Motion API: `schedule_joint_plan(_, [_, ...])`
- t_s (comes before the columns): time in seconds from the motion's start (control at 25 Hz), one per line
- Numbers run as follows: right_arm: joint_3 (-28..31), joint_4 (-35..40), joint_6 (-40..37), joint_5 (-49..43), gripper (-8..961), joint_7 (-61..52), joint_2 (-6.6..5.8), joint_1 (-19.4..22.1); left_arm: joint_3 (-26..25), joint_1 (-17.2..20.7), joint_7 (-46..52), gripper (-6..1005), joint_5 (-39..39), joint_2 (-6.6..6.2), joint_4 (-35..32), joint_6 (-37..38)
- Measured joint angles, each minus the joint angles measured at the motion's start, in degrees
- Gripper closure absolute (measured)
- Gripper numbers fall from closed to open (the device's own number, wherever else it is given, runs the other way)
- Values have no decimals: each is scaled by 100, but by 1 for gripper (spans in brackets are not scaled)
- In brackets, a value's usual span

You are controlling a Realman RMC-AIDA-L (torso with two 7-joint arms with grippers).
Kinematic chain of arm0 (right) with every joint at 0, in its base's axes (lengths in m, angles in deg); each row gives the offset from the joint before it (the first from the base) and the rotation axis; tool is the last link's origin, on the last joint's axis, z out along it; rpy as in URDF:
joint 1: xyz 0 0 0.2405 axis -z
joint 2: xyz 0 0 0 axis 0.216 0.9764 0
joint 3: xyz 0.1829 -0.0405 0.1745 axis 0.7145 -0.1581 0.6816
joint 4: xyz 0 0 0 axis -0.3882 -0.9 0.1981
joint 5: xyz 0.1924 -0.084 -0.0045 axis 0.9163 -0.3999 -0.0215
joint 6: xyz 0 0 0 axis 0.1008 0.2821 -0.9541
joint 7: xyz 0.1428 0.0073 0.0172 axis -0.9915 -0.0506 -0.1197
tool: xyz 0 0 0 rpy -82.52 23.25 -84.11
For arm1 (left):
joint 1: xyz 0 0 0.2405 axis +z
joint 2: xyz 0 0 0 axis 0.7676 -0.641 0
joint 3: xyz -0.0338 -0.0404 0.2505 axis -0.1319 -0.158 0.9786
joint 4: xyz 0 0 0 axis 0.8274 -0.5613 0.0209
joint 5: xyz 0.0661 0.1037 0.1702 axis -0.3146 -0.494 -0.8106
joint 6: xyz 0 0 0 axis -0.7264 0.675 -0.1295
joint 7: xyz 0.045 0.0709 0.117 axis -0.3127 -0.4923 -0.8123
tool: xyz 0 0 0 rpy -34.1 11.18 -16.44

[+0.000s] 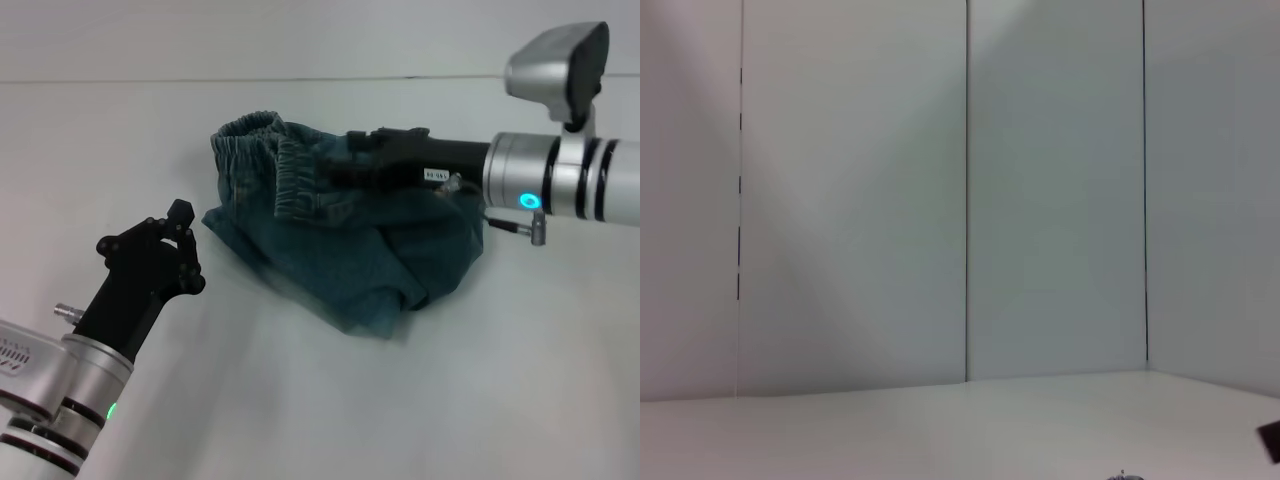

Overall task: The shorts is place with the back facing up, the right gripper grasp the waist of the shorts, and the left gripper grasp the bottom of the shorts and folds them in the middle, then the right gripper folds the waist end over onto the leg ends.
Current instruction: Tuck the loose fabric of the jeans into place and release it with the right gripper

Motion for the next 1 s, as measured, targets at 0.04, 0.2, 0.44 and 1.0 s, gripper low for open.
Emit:
schedule_joint_plan(0.04, [2,30,-256,54,198,83,-3,65,-1,1,0,998,0,0,0,1])
schedule_joint_plan(0.2, [-48,106,-990,121,200,265,-13,257,5,8,-1,998,-5,2,17,1])
schedule_joint_plan(0.44, [-496,22,-823,-207,203,87,-11,201,-22,14,-1,998,-9,5,11,2])
schedule_joint_plan(1.0, [-1000,-374,761,69,203,-317,62,-310,-4,95,-1,996,-9,13,5,36])
